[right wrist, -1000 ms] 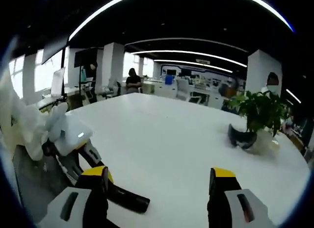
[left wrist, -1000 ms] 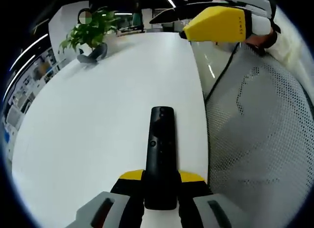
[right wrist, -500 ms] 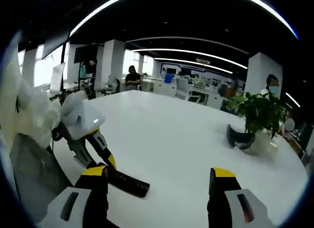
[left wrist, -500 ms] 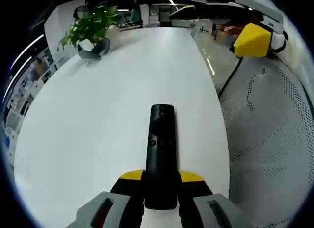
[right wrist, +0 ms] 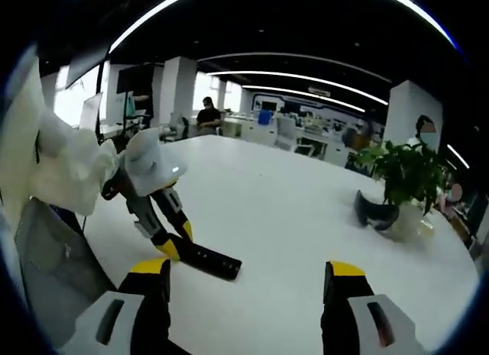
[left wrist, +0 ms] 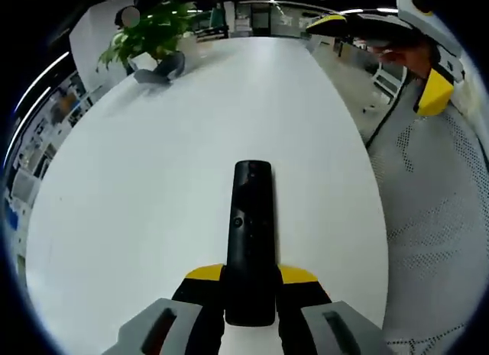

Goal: Press the specified remote control buttons in sequence, fully releasing each button before pressing the next.

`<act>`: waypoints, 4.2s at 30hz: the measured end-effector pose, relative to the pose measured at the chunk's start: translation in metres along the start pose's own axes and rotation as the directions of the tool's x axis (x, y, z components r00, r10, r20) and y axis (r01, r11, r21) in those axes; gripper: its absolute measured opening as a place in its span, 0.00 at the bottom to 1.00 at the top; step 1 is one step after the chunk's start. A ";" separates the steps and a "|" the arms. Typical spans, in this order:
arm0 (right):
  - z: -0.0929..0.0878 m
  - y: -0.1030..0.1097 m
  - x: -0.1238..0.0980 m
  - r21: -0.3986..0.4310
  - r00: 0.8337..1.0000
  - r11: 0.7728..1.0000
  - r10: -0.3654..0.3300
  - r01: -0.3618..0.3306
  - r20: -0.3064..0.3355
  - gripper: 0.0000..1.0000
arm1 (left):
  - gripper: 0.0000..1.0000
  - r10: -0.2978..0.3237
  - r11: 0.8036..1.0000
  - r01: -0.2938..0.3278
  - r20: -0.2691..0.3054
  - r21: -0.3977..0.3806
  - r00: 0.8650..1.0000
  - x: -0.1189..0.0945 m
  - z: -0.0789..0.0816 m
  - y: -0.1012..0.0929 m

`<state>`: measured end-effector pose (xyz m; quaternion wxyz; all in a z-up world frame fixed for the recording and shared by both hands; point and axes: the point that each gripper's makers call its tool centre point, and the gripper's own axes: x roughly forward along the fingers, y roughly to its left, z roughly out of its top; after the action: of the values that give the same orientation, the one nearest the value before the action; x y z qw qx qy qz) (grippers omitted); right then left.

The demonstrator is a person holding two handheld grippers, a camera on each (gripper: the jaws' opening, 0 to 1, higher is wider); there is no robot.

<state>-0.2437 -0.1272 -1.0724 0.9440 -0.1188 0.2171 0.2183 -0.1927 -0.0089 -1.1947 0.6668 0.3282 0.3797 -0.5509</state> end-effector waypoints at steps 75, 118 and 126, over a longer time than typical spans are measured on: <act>-0.016 0.006 0.008 -0.045 0.995 0.999 0.018 -0.022 -0.093 0.78 | 0.26 0.011 1.000 -0.006 -0.182 0.029 0.983 0.011 0.008 0.178; -0.024 0.009 0.011 -0.055 0.990 0.998 0.027 -0.035 -0.138 0.78 | 0.24 -0.015 0.999 0.002 -0.248 -0.052 0.969 0.021 0.020 0.248; -0.023 0.009 0.011 -0.052 0.991 0.998 0.031 -0.038 -0.134 0.78 | 0.30 0.088 0.993 -0.101 -0.194 -0.060 0.977 0.016 0.020 0.249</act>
<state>-0.2474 -0.1228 -1.0991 0.9199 -0.1552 0.2755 0.2319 0.0571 0.0102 -1.1934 0.6637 0.3741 0.4447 -0.4710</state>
